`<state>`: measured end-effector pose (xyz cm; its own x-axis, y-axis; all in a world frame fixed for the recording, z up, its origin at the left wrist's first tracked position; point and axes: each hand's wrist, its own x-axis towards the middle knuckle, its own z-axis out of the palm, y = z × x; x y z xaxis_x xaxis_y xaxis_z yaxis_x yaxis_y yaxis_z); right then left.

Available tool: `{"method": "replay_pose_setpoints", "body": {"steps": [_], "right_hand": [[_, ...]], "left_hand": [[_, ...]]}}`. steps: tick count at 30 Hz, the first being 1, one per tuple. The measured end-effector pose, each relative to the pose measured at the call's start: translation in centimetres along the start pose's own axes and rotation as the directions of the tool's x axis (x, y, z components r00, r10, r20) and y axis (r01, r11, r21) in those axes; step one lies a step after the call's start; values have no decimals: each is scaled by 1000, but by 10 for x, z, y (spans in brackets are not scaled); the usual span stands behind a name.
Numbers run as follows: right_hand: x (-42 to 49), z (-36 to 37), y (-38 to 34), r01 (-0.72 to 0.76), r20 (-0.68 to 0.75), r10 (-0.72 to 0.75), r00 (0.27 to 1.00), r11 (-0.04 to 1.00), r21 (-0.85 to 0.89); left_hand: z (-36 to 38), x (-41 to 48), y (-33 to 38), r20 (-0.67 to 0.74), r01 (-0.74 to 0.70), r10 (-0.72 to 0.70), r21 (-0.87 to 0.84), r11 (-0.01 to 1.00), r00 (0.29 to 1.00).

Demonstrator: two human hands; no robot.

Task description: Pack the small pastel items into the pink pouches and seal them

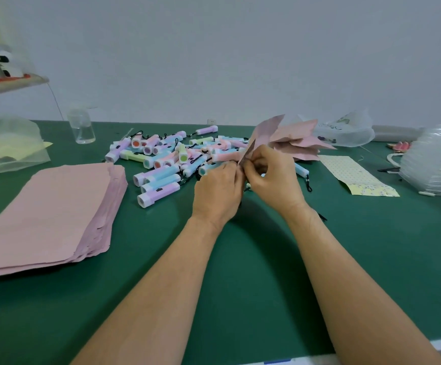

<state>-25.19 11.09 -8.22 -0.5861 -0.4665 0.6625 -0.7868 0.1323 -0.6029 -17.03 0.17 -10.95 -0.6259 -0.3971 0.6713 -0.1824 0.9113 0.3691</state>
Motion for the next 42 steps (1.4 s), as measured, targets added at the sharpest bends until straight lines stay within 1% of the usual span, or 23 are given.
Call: {"method": "replay_pose_setpoints", "body": {"steps": [2, 4, 6, 7, 9, 12, 14, 16, 18, 20, 22, 23, 25, 27, 31, 32, 33, 34, 36, 37, 38, 40, 42], "right_hand": [[-2, -3, 2, -68, 79, 67, 995, 998, 17], [-2, -7, 3, -203, 205, 181, 962, 975, 94], [0, -10, 4, -243, 247, 214, 945, 966, 90], [2, -11, 4, -201, 244, 188, 952, 979, 29], [2, -10, 3, -58, 285, 97, 954, 988, -142], [4, -6, 2, 136, 418, 18, 908, 931, -338], [4, -3, 1, 199, 465, 19, 885, 887, -416], [2, -3, -2, 195, 434, -3, 901, 896, -399], [-1, -6, -6, 176, 361, -29, 932, 908, -380], [-4, -12, -8, 148, 251, -51, 967, 910, -387], [-5, -18, -11, 122, 101, -87, 991, 896, -428], [-6, -19, -13, 115, 32, -113, 993, 891, -440], [-7, -16, -16, 98, -58, -135, 989, 900, -424], [-8, -11, -20, 21, -103, -64, 993, 926, -376], [-5, -9, -13, -190, -104, 165, 981, 925, -328], [-4, -10, -11, -211, -94, 190, 977, 916, -341], [-4, -12, -10, -207, -75, 192, 978, 910, -360], [-5, -13, -11, -164, -40, 162, 986, 908, -386], [-6, -13, -14, 8, 98, 40, 994, 896, -445], [-7, -13, -14, 90, 170, -10, 985, 879, -468], [-8, -13, -14, 144, 223, -38, 974, 865, -481], [-8, -14, -14, 186, 280, -50, 959, 855, -485], [-8, -15, -13, 181, 233, -62, 971, 823, -538]], "left_hand": [[1, 1, -1, 29, -73, 75, -61, 995, 997], [-2, 4, -2, 76, -191, 202, -128, 973, 976], [-4, 5, -2, 75, -256, 265, -109, 960, 961], [-3, 5, -3, 54, -256, 259, -63, 965, 964], [-2, 2, -6, 44, -174, 173, 6, 985, 984], [-1, 4, -20, 93, -50, 47, 29, 998, 995], [-2, 5, -25, 87, -84, 78, 69, 994, 993], [-4, 6, -24, 58, -131, 124, 142, 981, 991], [-4, 6, -27, 47, -117, 110, 186, 976, 993], [-8, 8, -35, 2, -6, 6, 204, 979, 1000], [-13, 8, -39, -111, 71, -50, 186, 980, 992], [-16, 6, -35, -174, 55, -28, 156, 986, 984], [-18, 2, -21, -258, -41, 68, 110, 993, 964], [-14, -2, -11, -265, -151, 182, 133, 980, 947], [-13, -1, -13, -262, -253, 257, 51, 966, 930], [-14, -2, -10, -240, -247, 244, 19, 969, 940], [-15, -4, -6, -216, -192, 186, -7, 981, 959], [-14, -4, -2, -209, -96, 87, -30, 995, 974], [-9, -2, 2, -168, 144, -166, -134, 980, 972], [-6, -1, 1, -95, 226, -251, -212, 951, 963], [-3, -1, -1, -22, 257, -273, -280, 925, 962], [-3, -2, -8, 51, 233, -228, -309, 922, 972], [-5, -3, -14, -8, 237, -246, -238, 942, 969]]}}
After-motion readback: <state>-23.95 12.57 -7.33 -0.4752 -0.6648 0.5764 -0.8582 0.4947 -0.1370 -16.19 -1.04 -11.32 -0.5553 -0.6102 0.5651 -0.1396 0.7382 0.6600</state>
